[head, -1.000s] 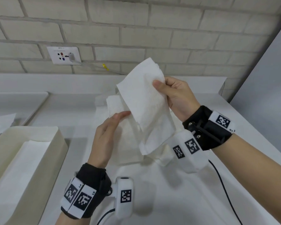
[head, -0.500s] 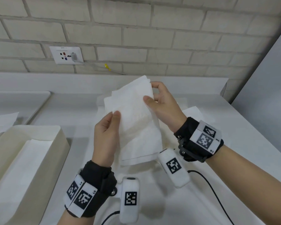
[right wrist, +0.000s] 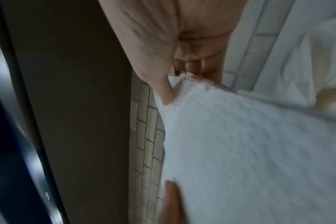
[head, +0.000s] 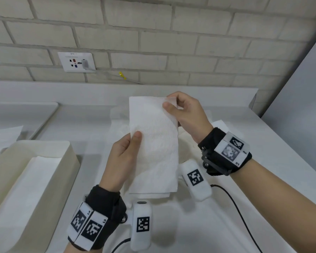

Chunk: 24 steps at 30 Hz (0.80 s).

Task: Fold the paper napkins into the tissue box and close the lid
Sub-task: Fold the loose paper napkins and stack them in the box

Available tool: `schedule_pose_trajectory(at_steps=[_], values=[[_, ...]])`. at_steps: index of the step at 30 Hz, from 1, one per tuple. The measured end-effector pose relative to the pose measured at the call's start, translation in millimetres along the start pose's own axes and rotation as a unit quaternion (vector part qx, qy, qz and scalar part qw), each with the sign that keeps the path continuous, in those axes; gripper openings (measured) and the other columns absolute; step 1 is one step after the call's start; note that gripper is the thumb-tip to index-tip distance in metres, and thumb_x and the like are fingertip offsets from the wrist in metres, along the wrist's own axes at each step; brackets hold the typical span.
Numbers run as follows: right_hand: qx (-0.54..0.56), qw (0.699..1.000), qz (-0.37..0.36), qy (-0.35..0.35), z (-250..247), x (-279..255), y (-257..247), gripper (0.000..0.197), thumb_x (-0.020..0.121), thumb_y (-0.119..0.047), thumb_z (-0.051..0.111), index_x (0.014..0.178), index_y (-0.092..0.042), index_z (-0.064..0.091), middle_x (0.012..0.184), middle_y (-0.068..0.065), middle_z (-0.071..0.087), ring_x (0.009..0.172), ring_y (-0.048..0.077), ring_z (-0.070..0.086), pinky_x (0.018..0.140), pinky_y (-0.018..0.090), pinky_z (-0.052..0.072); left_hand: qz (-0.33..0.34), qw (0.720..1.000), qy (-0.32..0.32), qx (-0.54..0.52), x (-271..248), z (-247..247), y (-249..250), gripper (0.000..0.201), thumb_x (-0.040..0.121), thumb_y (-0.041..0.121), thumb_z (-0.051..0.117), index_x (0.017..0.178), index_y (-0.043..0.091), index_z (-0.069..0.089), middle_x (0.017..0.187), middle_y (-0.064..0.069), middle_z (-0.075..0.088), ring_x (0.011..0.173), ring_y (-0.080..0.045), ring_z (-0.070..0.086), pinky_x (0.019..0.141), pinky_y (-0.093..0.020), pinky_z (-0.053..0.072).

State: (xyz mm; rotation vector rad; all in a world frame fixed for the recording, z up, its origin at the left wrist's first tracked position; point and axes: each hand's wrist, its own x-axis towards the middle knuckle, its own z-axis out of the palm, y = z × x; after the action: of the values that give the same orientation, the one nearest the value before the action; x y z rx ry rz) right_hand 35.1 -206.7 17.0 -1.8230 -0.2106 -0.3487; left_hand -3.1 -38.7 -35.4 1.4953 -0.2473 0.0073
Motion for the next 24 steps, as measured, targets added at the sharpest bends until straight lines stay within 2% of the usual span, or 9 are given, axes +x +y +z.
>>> schedule_pose_trajectory(at_steps=[3, 6, 9, 12, 15, 17, 20, 22, 24], values=[[0.044, 0.995, 0.085, -0.041, -6, 0, -2, 0.012, 0.092, -0.014, 0.054, 0.089, -0.004, 0.06, 0.084, 0.006, 0.059, 0.075, 0.017, 0.058, 0.065, 0.033, 0.051, 0.019, 1.0, 0.006, 0.015, -2, 1, 2, 0.043, 0.101, 0.014, 0.039, 0.059, 0.02, 0.047, 0.044, 0.019, 0.049, 0.044, 0.004, 0.047, 0.047, -0.005, 0.034], [0.038, 0.991, 0.102, -0.072, -14, 2, -5, 0.012, 0.09, -0.009, 0.057, 0.088, -0.002, 0.067, 0.083, 0.007, 0.066, 0.075, 0.019, 0.063, 0.072, 0.035, 0.054, 0.025, 0.999, -0.004, 0.026, 0, -4, -2, 0.035, 0.099, 0.02, 0.043, 0.07, 0.016, 0.06, 0.059, 0.016, 0.06, 0.057, 0.004, 0.055, 0.055, -0.008, 0.04], [0.042, 0.99, 0.055, -0.121, -24, 2, -13, 0.013, 0.085, 0.001, 0.059, 0.077, -0.001, 0.068, 0.074, -0.001, 0.069, 0.07, 0.012, 0.064, 0.066, 0.025, 0.054, 0.0, 1.0, -0.008, -0.002, 1, -9, -4, 0.039, 0.098, 0.032, 0.039, 0.085, 0.008, 0.068, 0.076, 0.011, 0.07, 0.074, 0.0, 0.065, 0.066, -0.01, 0.047], [0.005, 0.985, 0.0, -0.171, -31, 1, -22, 0.011, 0.074, 0.0, 0.068, 0.067, 0.008, 0.066, 0.072, -0.011, 0.068, 0.07, 0.004, 0.062, 0.067, 0.016, 0.048, -0.004, 1.0, 0.006, -0.004, 1, -9, 3, 0.05, 0.094, 0.045, 0.029, 0.089, 0.015, 0.069, 0.083, 0.014, 0.072, 0.08, 0.005, 0.065, 0.067, -0.005, 0.045], [-0.049, 0.981, -0.029, -0.187, -34, -1, -30, 0.016, 0.07, -0.009, 0.067, 0.078, 0.005, 0.069, 0.082, -0.006, 0.067, 0.08, 0.015, 0.061, 0.077, 0.033, 0.049, 0.057, 0.998, 0.001, -0.003, 2, -10, 6, 0.049, 0.102, 0.017, 0.033, 0.071, 0.026, 0.07, 0.072, 0.015, 0.069, 0.072, 0.006, 0.061, 0.065, -0.007, 0.044], [-0.079, 0.979, -0.042, -0.185, -33, -3, -34, 0.016, 0.073, -0.005, 0.069, 0.077, 0.011, 0.069, 0.086, -0.001, 0.065, 0.081, 0.022, 0.059, 0.079, 0.043, 0.049, 0.092, 0.996, -0.02, 0.006, 3, -10, 9, 0.057, 0.102, 0.013, 0.036, 0.062, 0.036, 0.07, 0.069, 0.018, 0.067, 0.07, 0.006, 0.06, 0.066, -0.007, 0.043], [-0.103, 0.978, -0.054, -0.175, -32, -6, -37, 0.011, 0.077, 0.002, 0.067, 0.078, 0.013, 0.069, 0.086, -0.001, 0.065, 0.08, 0.027, 0.059, 0.077, 0.044, 0.049, 0.156, 0.986, -0.05, 0.014, 6, -10, 11, 0.026, 0.095, 0.038, 0.048, 0.083, 0.035, 0.071, 0.083, 0.019, 0.069, 0.083, 0.006, 0.06, 0.075, -0.008, 0.043], [-0.108, 0.979, -0.056, -0.161, -32, -7, -39, 0.009, 0.078, 0.005, 0.065, 0.078, 0.014, 0.068, 0.086, -0.002, 0.065, 0.082, 0.034, 0.06, 0.077, 0.044, 0.049, 0.184, 0.981, -0.064, 0.024, 5, -11, 11, 0.034, 0.087, 0.057, 0.051, 0.086, 0.028, 0.068, 0.082, 0.017, 0.066, 0.083, 0.006, 0.058, 0.076, -0.009, 0.042], [-0.105, 0.983, -0.053, -0.139, -32, -8, -41, 0.008, 0.076, 0.005, 0.066, 0.078, 0.013, 0.068, 0.083, -0.005, 0.065, 0.085, 0.037, 0.059, 0.076, 0.046, 0.049, 0.189, 0.979, -0.064, 0.048, 4, -11, 11, 0.044, 0.081, 0.067, 0.051, 0.084, 0.027, 0.069, 0.081, 0.004, 0.063, 0.081, 0.001, 0.055, 0.075, -0.012, 0.042]])
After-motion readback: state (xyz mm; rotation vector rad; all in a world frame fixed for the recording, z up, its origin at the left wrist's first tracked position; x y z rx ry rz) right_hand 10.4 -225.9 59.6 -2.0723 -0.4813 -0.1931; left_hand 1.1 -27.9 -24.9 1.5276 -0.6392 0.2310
